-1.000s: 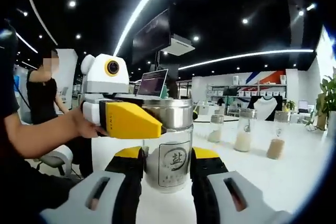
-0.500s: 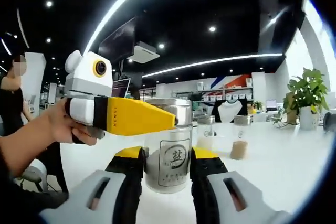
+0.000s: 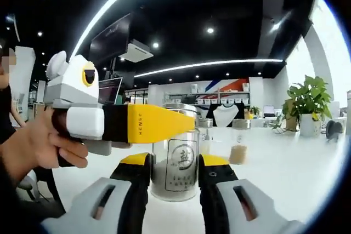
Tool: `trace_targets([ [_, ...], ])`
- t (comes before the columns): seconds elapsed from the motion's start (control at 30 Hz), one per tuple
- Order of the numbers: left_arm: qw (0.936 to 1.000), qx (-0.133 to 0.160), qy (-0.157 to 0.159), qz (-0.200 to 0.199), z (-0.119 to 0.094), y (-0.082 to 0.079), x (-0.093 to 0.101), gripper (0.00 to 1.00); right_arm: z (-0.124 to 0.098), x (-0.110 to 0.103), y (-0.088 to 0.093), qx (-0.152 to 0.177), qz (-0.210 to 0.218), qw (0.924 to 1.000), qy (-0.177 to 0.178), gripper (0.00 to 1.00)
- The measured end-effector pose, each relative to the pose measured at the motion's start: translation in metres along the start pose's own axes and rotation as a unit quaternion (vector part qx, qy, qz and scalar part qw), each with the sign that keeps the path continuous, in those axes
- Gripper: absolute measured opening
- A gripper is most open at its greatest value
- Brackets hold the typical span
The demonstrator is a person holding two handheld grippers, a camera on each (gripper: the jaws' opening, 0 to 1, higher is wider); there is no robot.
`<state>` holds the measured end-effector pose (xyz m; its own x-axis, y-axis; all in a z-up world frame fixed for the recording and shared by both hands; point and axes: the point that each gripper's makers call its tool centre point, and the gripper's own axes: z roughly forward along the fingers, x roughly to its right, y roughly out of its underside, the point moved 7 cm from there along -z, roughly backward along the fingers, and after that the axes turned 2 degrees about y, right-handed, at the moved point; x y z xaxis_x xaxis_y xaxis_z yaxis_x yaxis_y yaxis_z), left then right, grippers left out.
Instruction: Rotate the seasoning bottle until the label or dispensing opening points toward the visible target arrow and the bottle remains upright within the marked orientation range
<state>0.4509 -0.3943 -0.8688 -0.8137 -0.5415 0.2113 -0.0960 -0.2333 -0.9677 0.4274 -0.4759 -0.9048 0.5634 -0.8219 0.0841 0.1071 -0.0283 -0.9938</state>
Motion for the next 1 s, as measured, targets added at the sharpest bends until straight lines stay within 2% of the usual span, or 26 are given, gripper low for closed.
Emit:
trace_targets([
  [0.1,1.0000,0.006,0.004,0.005,-0.008,0.003,-0.003,0.35,0.002,-0.004,0.002,0.002,-0.004,0.9994,-0.034,0.32],
  [0.13,0.9999,0.004,0.006,0.013,-0.010,0.003,-0.003,0.35,0.002,-0.007,0.004,0.000,0.006,0.9982,-0.059,0.32],
  [0.23,0.9957,-0.014,0.032,0.086,-0.018,0.004,0.000,0.35,0.001,-0.008,0.006,-0.008,0.012,0.9957,-0.092,0.31],
  [0.33,0.9905,-0.027,0.048,0.126,-0.023,0.006,0.004,0.35,0.000,-0.010,0.008,-0.015,0.005,0.9933,-0.114,0.31],
  [0.53,0.9927,-0.025,0.065,0.098,-0.031,0.002,0.007,0.33,-0.004,-0.013,0.005,-0.012,0.012,0.9853,-0.170,0.31],
  [0.63,0.9923,-0.022,0.073,0.098,-0.033,0.001,0.007,0.32,-0.005,-0.013,0.006,-0.015,0.000,0.9843,-0.176,0.31],
  [0.67,0.9922,-0.020,0.075,0.098,-0.033,0.000,0.008,0.32,-0.006,-0.015,0.006,-0.010,-0.017,0.9831,-0.182,0.31],
  [0.8,0.9909,-0.025,0.088,0.098,-0.035,0.002,0.008,0.32,-0.007,-0.015,0.005,-0.014,-0.017,0.9827,-0.184,0.30],
  [0.83,0.9912,-0.022,0.091,0.094,-0.035,0.002,0.007,0.32,-0.008,-0.016,0.005,-0.021,-0.001,0.9816,-0.190,0.30],
  [0.93,0.9931,-0.004,0.098,0.064,-0.040,-0.002,0.001,0.32,-0.007,-0.021,0.002,-0.014,-0.009,0.9792,-0.202,0.31],
  [0.97,0.9930,-0.013,0.107,0.048,-0.044,-0.001,-0.001,0.32,-0.007,-0.022,0.003,-0.012,-0.012,0.9774,-0.211,0.31],
  [1.0,0.9927,-0.014,0.109,0.049,-0.044,0.000,0.000,0.32,-0.007,-0.022,0.003,-0.011,-0.011,0.9767,-0.214,0.31],
])
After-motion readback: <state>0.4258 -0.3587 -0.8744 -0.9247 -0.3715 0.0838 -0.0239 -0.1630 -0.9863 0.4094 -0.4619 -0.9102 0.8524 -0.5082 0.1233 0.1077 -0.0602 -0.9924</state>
